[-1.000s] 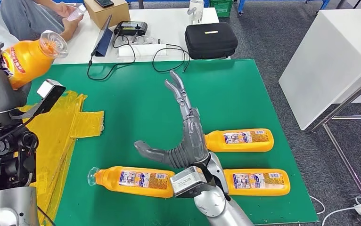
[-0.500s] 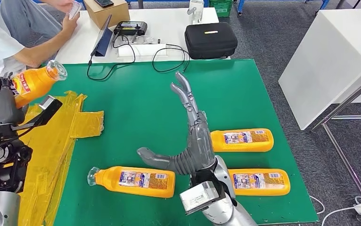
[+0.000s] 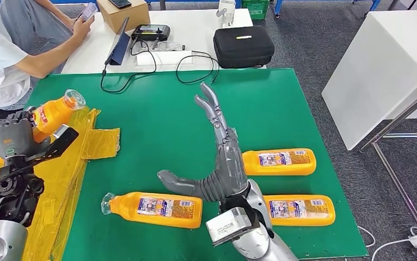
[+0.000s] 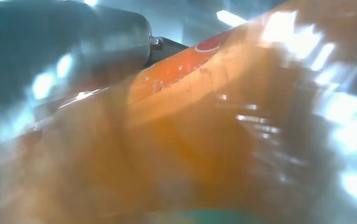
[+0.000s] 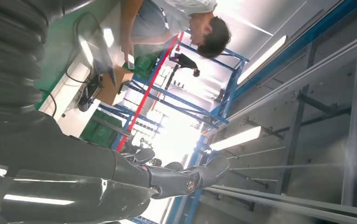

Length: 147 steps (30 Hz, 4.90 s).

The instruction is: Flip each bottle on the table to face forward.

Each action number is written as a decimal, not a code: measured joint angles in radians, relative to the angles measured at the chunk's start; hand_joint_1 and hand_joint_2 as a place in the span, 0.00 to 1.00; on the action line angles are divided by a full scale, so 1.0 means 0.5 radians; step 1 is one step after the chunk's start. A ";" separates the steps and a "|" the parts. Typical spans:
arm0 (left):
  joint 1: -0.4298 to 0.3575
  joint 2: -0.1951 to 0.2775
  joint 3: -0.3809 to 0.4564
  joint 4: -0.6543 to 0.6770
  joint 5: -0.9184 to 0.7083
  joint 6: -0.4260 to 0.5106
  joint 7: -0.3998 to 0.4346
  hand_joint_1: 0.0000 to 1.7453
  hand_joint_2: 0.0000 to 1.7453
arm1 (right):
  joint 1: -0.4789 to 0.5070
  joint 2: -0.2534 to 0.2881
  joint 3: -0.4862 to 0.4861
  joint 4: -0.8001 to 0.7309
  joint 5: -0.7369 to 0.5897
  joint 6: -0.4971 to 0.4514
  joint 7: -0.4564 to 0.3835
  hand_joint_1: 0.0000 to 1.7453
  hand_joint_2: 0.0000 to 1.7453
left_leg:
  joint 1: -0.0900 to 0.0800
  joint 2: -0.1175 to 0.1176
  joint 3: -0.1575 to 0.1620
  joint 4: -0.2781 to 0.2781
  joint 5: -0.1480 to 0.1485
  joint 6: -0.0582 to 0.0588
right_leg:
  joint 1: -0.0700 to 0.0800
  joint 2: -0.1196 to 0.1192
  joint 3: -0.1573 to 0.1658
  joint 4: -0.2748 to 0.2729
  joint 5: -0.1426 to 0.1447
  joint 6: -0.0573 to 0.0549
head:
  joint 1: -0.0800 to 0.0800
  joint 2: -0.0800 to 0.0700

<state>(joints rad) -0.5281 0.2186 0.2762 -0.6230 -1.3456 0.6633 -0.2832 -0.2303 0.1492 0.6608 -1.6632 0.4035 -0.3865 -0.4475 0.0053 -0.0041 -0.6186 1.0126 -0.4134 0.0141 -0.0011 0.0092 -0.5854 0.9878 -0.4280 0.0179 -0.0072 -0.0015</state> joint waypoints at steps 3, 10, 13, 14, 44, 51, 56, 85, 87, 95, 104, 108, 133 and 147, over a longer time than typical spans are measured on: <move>-0.012 -0.008 -0.002 0.085 0.038 -0.028 -0.039 1.00 1.00 | -0.013 0.001 -0.005 0.015 -0.004 0.014 0.006 0.00 1.00 | 0.000 0.000 0.000 0.000 0.000 0.000 | 0.000 0.000 0.000 0.000 0.000 0.000 | 0.000 0.000; -0.016 -0.010 -0.021 0.230 0.015 -0.029 -0.024 1.00 1.00 | -0.035 0.017 -0.011 0.061 -0.020 0.045 0.008 0.00 1.00 | 0.000 0.000 -0.001 0.000 0.000 0.000 | 0.000 0.000 0.000 0.000 0.000 0.000 | 0.000 0.000; -0.016 -0.010 -0.024 0.264 0.018 -0.033 -0.029 1.00 1.00 | -0.041 0.020 -0.012 0.077 -0.020 0.057 0.008 0.00 1.00 | 0.000 0.000 -0.001 0.000 0.000 0.000 | 0.000 0.000 0.000 0.000 0.000 0.000 | 0.000 0.000; -0.016 -0.010 -0.024 0.274 0.018 -0.036 -0.031 1.00 1.00 | -0.043 0.021 -0.012 0.082 -0.021 0.060 0.008 0.00 1.00 | 0.000 0.000 -0.001 0.000 0.000 0.000 | 0.000 0.000 0.000 0.000 0.000 0.000 | 0.000 0.000; 0.180 0.017 -0.346 0.307 -0.440 0.075 0.368 1.00 1.00 | -0.087 0.046 -0.010 0.207 -0.072 0.079 -0.027 0.00 1.00 | 0.000 -0.001 -0.002 0.000 0.000 0.000 | 0.000 0.000 0.000 0.000 0.000 0.000 | 0.000 0.000; 0.276 0.058 -0.527 0.193 -0.445 0.076 0.410 1.00 1.00 | -0.096 0.045 -0.002 0.244 -0.091 0.083 -0.049 0.00 1.00 | 0.000 -0.001 -0.002 0.000 0.000 0.000 | 0.000 0.000 -0.001 0.000 0.000 0.000 | 0.000 0.000; 0.318 0.096 -0.613 0.141 -0.445 0.079 0.409 1.00 1.00 | -0.098 0.043 0.005 0.265 -0.106 0.083 -0.056 0.00 1.00 | 0.000 -0.001 -0.002 0.000 0.000 0.000 | 0.000 0.000 0.000 0.000 0.000 0.000 | 0.000 0.000; 0.066 0.160 -0.614 0.557 -0.422 -0.280 0.208 0.00 1.00 | -0.111 0.052 0.008 0.340 -0.156 0.103 -0.076 0.00 1.00 | 0.001 -0.002 0.031 -0.011 0.003 -0.016 | 0.002 -0.001 0.025 0.000 0.005 -0.016 | -0.001 0.000; 0.063 0.160 -0.615 0.563 -0.423 -0.270 0.211 0.00 1.00 | -0.111 0.053 0.008 0.345 -0.160 0.103 -0.077 0.00 1.00 | 0.001 -0.002 0.032 -0.012 0.004 -0.017 | 0.002 -0.001 0.025 0.000 0.006 -0.017 | -0.001 0.000; 0.061 0.166 -0.620 0.574 -0.441 -0.219 0.223 0.00 1.00 | -0.112 0.056 0.008 0.364 -0.166 0.103 -0.082 0.00 1.00 | 0.002 -0.002 0.033 -0.013 0.005 -0.018 | 0.003 -0.001 0.024 0.000 0.006 -0.017 | -0.001 0.000; 0.040 0.196 -0.633 0.581 -0.442 -0.177 0.224 0.00 1.00 | -0.114 0.061 0.007 0.380 -0.167 0.103 -0.084 0.00 1.00 | 0.006 -0.001 0.029 -0.013 0.007 -0.020 | 0.006 -0.001 0.021 0.000 0.006 -0.017 | 0.000 0.000; 0.038 0.202 -0.636 0.582 -0.442 -0.128 0.222 0.00 1.00 | -0.114 0.061 0.006 0.384 -0.167 0.103 -0.084 0.00 1.00 | 0.006 -0.001 0.028 -0.013 0.007 -0.020 | 0.006 -0.001 0.019 0.000 0.006 -0.017 | 0.000 0.000; -0.013 0.125 -0.311 0.498 0.146 0.011 -0.442 0.00 1.00 | -0.112 0.070 -0.017 0.461 -0.085 0.127 -0.048 0.00 1.00 | 0.006 0.000 0.005 -0.011 0.009 -0.019 | 0.005 -0.001 -0.003 0.000 0.006 -0.017 | 0.000 0.000; -0.001 0.072 -0.133 0.392 0.351 -0.027 -0.606 0.00 1.00 | -0.108 0.070 -0.032 0.498 -0.041 0.139 -0.027 0.00 1.00 | 0.006 0.000 0.003 -0.011 0.009 -0.019 | 0.005 -0.001 -0.005 0.000 0.006 -0.017 | 0.000 0.000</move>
<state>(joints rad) -0.5285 0.2544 0.2095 -0.4273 -1.1700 0.6497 -0.5859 -0.2844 0.1843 0.6449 -1.4142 0.3831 -0.3169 -0.4608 0.0081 -0.0042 -0.6172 1.0069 -0.4088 0.0046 0.0014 0.0089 -0.5879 0.9880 -0.4248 0.0094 -0.0072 -0.0015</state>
